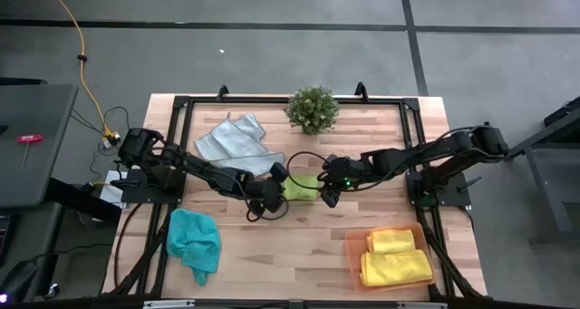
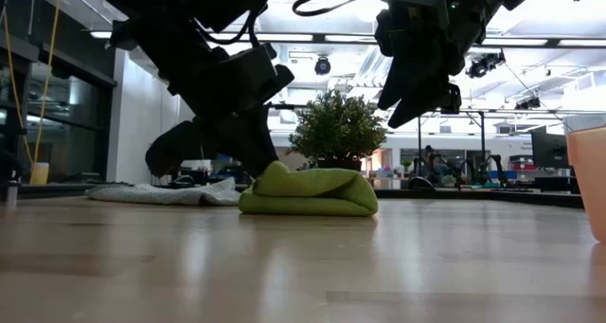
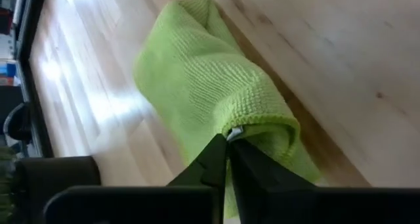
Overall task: Fold microfiber towels
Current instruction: Fold the green microfiber towel
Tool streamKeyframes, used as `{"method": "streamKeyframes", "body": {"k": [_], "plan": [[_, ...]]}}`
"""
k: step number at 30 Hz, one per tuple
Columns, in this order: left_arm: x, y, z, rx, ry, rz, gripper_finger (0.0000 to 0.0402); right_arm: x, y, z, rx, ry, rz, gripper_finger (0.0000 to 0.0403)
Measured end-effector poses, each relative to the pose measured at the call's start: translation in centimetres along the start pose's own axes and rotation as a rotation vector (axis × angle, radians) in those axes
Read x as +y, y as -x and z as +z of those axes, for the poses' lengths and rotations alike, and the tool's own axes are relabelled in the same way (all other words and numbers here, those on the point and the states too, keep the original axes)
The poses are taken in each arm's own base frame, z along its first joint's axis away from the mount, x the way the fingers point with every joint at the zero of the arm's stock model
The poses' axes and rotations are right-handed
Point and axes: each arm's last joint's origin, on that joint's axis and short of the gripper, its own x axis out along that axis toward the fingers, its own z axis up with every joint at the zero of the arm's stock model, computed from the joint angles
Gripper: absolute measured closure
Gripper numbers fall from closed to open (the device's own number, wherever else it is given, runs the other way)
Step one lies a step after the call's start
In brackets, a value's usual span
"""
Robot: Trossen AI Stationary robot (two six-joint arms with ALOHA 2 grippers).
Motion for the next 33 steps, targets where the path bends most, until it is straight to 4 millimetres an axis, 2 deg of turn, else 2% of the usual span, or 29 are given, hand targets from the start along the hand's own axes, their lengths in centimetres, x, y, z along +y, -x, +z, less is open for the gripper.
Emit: {"method": "streamKeyframes", "body": {"k": [12, 19, 25, 33], "plan": [[2.9, 1.0, 2.0, 0.068, -0.216, 0.126, 0.0399, 0.0, 0.0, 0.0, 0.000, 0.019, 0.000, 0.0215], [3.3, 1.0, 1.4, 0.164, -0.354, 0.135, 0.0400, 0.0, 0.0, 0.0, -0.004, 0.020, -0.006, 0.0215], [2.2, 1.0, 0.7, 0.172, -0.243, 0.008, 0.0401, 0.0, 0.0, 0.0, -0.004, 0.021, -0.006, 0.0215], [1.1, 1.3, 0.7, 0.171, -0.046, -0.068, 0.0401, 0.0, 0.0, 0.0, -0.006, 0.041, -0.008, 0.0215]]}}
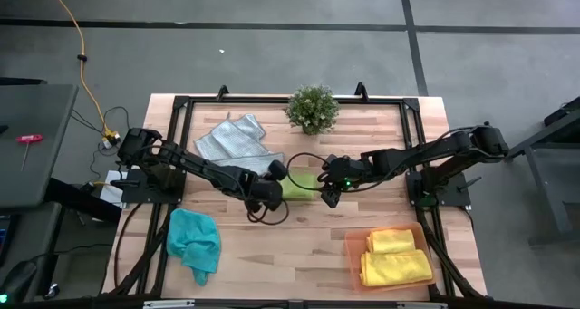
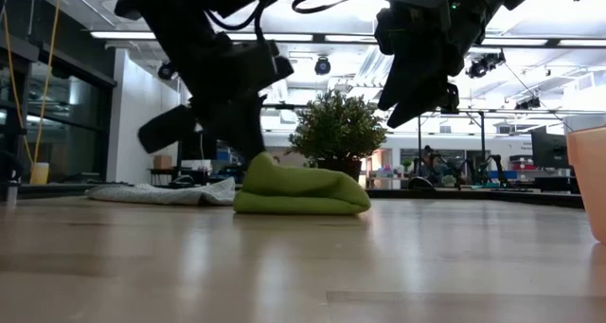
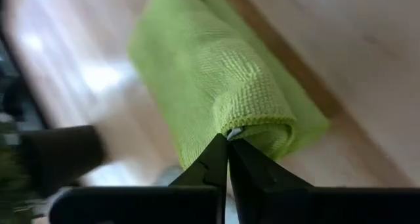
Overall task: Fold microfiber towels
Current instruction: Fold the green microfiber towel
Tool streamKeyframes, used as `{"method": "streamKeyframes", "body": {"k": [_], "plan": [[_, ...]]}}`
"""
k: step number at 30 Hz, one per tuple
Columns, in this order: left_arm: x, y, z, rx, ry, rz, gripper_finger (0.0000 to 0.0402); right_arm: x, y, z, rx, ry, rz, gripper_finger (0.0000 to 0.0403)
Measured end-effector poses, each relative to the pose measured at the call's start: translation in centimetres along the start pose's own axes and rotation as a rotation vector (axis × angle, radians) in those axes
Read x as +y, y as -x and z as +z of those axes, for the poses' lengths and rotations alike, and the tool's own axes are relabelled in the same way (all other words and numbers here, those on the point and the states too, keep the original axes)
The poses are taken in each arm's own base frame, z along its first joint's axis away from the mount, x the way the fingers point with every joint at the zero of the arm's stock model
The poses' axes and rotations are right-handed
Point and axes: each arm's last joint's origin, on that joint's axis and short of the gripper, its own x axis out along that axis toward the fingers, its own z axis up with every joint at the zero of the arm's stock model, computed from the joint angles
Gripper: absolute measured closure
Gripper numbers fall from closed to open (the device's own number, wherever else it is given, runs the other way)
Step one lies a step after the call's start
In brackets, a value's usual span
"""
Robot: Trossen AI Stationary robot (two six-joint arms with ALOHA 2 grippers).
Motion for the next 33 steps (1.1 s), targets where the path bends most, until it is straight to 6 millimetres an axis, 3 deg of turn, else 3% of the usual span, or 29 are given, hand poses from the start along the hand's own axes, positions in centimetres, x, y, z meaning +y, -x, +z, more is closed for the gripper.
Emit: {"method": "streamKeyframes", "body": {"k": [11, 17, 23, 28, 33], "plan": [[-0.1, -0.4, -0.9, -0.024, 0.120, -0.140, 0.0393, 0.0, 0.0, 0.0, 0.000, -0.003, 0.000, 0.0215], [0.0, -0.4, -1.5, 0.039, 0.161, -0.168, 0.0331, 0.0, 0.0, 0.0, 0.001, -0.001, 0.001, 0.0215], [0.8, 1.4, -1.4, 0.046, 0.230, -0.262, 0.0267, 0.0, 0.0, 0.0, 0.002, 0.004, 0.004, 0.0215], [2.3, 3.1, -1.5, -0.079, 0.377, -0.288, 0.0249, 0.1, -0.3, 0.0, 0.000, 0.024, 0.007, 0.0215], [3.1, 2.4, -2.3, -0.234, 0.606, -0.231, 0.0265, 0.4, -1.3, 0.1, 0.002, 0.090, 0.050, 0.0215]]}}
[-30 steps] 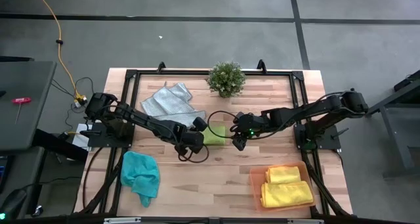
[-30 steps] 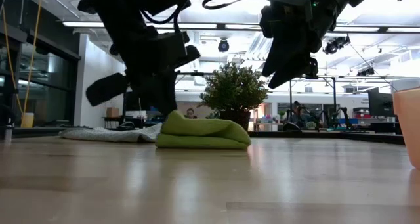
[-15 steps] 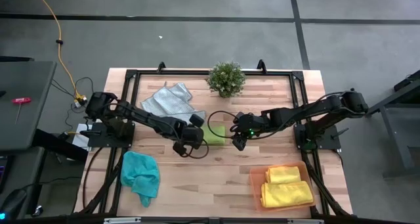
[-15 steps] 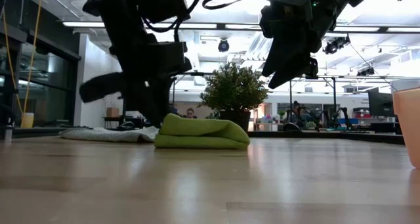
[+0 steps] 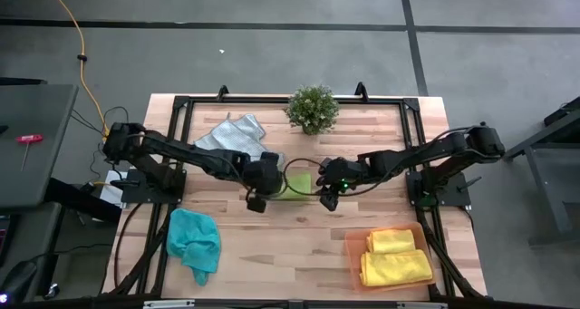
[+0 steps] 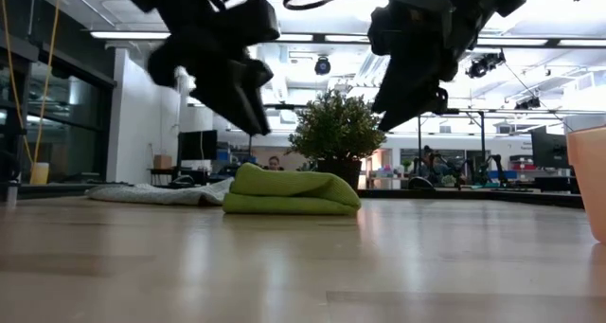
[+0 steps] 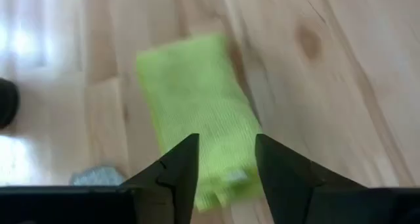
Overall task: Fold microfiber towels
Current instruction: Fold the green microfiber towel
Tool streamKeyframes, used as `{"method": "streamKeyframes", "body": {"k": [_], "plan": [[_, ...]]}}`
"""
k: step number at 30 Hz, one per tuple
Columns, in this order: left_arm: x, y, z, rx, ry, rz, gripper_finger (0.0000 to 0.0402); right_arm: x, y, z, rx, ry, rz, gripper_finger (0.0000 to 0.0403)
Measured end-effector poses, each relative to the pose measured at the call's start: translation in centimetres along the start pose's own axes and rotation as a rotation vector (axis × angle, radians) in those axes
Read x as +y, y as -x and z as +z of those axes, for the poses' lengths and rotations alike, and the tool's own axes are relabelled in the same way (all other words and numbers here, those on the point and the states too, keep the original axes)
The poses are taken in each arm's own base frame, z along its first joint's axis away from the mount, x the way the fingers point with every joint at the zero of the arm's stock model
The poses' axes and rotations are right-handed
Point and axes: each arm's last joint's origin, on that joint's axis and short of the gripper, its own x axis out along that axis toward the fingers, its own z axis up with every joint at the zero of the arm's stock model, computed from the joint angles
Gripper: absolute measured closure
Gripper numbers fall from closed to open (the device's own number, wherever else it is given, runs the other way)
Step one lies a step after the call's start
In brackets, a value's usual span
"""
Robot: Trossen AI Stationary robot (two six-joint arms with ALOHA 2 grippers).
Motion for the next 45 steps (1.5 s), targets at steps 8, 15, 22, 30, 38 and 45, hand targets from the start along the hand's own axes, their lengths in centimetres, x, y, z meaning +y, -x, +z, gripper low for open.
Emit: {"method": "streamKeyframes", "body": {"k": [8, 15, 22, 30, 38, 45], "plan": [[-0.8, -2.5, -1.9, -0.074, 0.117, 0.016, 0.0369, -0.7, -2.8, 0.5, -0.028, 0.098, -0.018, 0.0244], [-1.2, -3.0, -3.8, -0.007, 0.142, 0.074, 0.0391, -2.7, -5.7, 1.4, -0.056, 0.126, -0.011, 0.0381], [-1.6, -3.5, -5.5, 0.049, 0.144, 0.084, 0.0399, -3.2, -8.0, 1.1, -0.026, 0.133, 0.108, 0.0387], [-1.6, -3.5, -5.6, 0.044, 0.180, 0.093, 0.0401, -1.4, -9.2, 0.7, -0.088, 0.152, 0.178, 0.0394], [-1.5, -3.5, -5.5, 0.033, 0.181, 0.104, 0.0401, -1.1, -11.2, -0.7, -0.103, 0.101, 0.079, 0.0402], [-1.2, -3.5, -5.9, 0.081, 0.097, 0.139, 0.0401, -0.3, -11.6, -2.0, -0.041, 0.187, 0.084, 0.0403]]}}
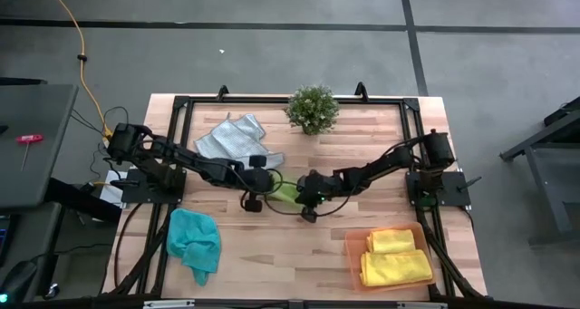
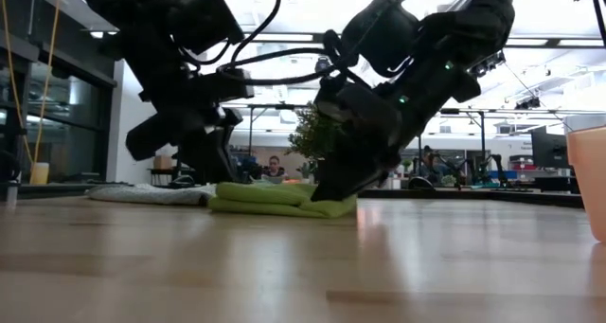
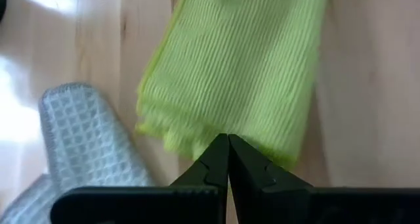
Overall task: Fold microfiber towels
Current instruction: Fold the green microfiber towel
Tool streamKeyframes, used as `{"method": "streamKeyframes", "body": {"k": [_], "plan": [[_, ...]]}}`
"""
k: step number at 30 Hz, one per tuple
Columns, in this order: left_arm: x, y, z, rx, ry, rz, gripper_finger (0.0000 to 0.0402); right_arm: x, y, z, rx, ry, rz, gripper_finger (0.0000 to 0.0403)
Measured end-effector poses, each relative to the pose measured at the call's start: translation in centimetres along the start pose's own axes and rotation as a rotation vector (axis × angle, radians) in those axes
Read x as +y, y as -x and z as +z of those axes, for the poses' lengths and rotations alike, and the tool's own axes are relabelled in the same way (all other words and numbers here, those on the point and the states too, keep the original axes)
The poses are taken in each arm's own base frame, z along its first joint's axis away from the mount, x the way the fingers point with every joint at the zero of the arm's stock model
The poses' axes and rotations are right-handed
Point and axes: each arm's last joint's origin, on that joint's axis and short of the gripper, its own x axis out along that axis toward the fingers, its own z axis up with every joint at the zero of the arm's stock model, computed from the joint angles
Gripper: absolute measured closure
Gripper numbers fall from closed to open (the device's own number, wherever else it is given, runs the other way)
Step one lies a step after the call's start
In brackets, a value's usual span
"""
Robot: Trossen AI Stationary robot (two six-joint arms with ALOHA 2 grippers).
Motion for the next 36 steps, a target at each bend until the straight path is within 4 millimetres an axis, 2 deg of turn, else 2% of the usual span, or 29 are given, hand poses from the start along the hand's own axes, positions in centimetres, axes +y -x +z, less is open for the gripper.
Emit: {"method": "streamKeyframes", "body": {"k": [5, 9, 11, 16, 19, 22, 29, 32, 36], "plan": [[0.5, -0.1, -0.7, 0.066, -0.116, 0.008, 0.0401, 0.0, 0.1, -0.2, 0.038, 0.053, 0.006, 0.0403], [0.9, -0.1, -0.8, 0.084, -0.132, 0.017, 0.0401, 0.0, 0.2, -0.3, 0.047, 0.086, 0.013, 0.0403], [1.1, 0.9, -0.4, 0.065, -0.121, 0.022, 0.0401, 0.1, 0.4, -0.2, 0.046, 0.087, 0.015, 0.0403], [2.0, 4.3, 1.6, -0.137, -0.074, -0.002, 0.0402, -0.2, 0.8, 0.1, 0.048, 0.085, 0.014, 0.0403], [2.3, 5.0, 2.2, -0.224, -0.064, -0.080, 0.0401, -0.2, 0.9, 0.1, 0.053, 0.127, 0.030, 0.0403], [2.3, 3.7, 2.2, -0.233, -0.059, -0.167, 0.0402, -0.2, 0.9, 0.1, 0.062, 0.184, 0.062, 0.0403], [1.3, -0.2, 1.9, -0.209, -0.029, -0.299, 0.0402, 0.0, 0.9, 0.0, 0.076, 0.191, 0.107, 0.0403], [0.7, -1.0, 1.5, -0.173, -0.029, -0.316, 0.0402, 0.0, 0.9, -0.1, 0.087, 0.213, 0.133, 0.0403], [0.3, -1.0, 1.2, -0.144, -0.077, -0.326, 0.0402, 0.0, 1.0, -0.2, 0.099, 0.263, 0.137, 0.0403]]}}
